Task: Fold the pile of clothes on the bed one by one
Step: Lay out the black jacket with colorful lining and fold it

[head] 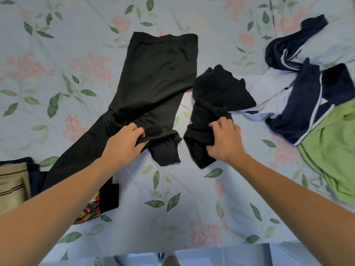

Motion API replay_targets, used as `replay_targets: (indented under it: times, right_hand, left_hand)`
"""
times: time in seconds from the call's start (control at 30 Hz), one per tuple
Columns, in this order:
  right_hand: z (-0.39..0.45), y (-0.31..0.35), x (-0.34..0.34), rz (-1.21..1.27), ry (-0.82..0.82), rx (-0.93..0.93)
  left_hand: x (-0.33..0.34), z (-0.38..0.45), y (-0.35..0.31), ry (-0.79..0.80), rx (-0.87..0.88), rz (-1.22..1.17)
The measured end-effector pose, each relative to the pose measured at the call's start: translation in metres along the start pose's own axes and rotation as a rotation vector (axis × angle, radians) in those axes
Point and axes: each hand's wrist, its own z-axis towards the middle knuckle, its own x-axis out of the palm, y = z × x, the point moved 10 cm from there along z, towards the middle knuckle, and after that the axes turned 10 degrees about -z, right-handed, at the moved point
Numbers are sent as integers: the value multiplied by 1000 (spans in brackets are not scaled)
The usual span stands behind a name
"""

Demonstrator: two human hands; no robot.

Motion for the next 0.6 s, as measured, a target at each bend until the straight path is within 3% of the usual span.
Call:
replay_targets:
  times: [0.07, 0.13, 0.23, 0.37, 0.6]
  right_hand:
    - [-14, 50, -8, 99, -40, -198]
    - [-21, 93, -5, 217, -17, -282]
    - [-11, 119, 17, 444, 105, -106]
    - [-10, 127, 31, 953, 162, 138]
    - [-25, 151, -81, 1187, 48, 100]
  left_hand:
    - [-3, 0, 1, -13, 4, -29]
    - [-7, 0, 1, -24, 21, -65]
    - [-15, -4, 0, -45, 57, -97]
    - [-47, -16, 1, -123, 80, -160]
    - [-147, -46, -18, -221, 112, -218]
